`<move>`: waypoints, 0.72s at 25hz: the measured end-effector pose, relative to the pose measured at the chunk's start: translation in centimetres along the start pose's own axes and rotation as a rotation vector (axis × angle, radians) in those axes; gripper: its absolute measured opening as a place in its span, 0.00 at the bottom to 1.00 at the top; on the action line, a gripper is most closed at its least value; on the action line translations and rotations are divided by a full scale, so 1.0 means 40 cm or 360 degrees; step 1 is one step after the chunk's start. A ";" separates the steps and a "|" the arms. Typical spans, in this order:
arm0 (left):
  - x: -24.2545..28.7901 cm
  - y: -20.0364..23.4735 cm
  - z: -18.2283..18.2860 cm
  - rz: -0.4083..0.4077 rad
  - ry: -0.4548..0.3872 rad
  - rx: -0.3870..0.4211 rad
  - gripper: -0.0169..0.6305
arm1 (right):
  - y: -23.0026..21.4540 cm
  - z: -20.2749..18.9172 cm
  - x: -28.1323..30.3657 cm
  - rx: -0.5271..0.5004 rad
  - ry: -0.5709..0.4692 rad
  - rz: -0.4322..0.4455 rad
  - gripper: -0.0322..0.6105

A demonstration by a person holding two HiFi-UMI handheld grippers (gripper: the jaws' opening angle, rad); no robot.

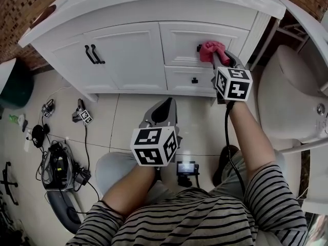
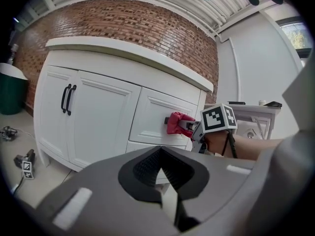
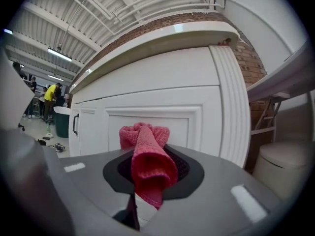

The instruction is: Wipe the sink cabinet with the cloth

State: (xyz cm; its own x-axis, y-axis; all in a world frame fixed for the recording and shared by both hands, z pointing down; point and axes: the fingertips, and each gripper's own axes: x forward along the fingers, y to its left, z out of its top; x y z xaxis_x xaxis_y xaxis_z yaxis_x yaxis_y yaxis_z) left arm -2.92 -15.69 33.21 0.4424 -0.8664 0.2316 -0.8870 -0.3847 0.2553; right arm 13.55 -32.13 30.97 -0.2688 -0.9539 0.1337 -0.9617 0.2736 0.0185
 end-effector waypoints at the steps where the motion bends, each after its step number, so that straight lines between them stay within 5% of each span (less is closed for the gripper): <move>1: 0.002 0.000 -0.004 0.0003 0.0006 0.0004 0.03 | -0.021 -0.009 0.000 0.0002 0.0015 -0.0030 0.18; 11: -0.009 0.024 0.013 0.0015 -0.0020 -0.0084 0.03 | -0.230 -0.063 -0.118 0.0282 0.0043 -0.0408 0.18; 13: -0.019 0.025 0.023 -0.0006 -0.0042 -0.0120 0.03 | -0.149 -0.058 -0.106 0.0331 0.0004 -0.0282 0.18; 18: -0.017 0.033 0.022 -0.0016 -0.0041 -0.0132 0.03 | 0.254 -0.108 0.039 0.0208 0.0044 0.0285 0.18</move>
State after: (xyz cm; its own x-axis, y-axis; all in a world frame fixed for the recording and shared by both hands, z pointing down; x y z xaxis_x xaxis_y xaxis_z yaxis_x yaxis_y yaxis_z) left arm -4.50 -15.88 32.55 0.4466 -0.8709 0.2050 -0.8681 -0.3664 0.3348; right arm 3.61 -30.30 35.65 -0.4361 -0.8873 0.1502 -0.8980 0.4183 -0.1363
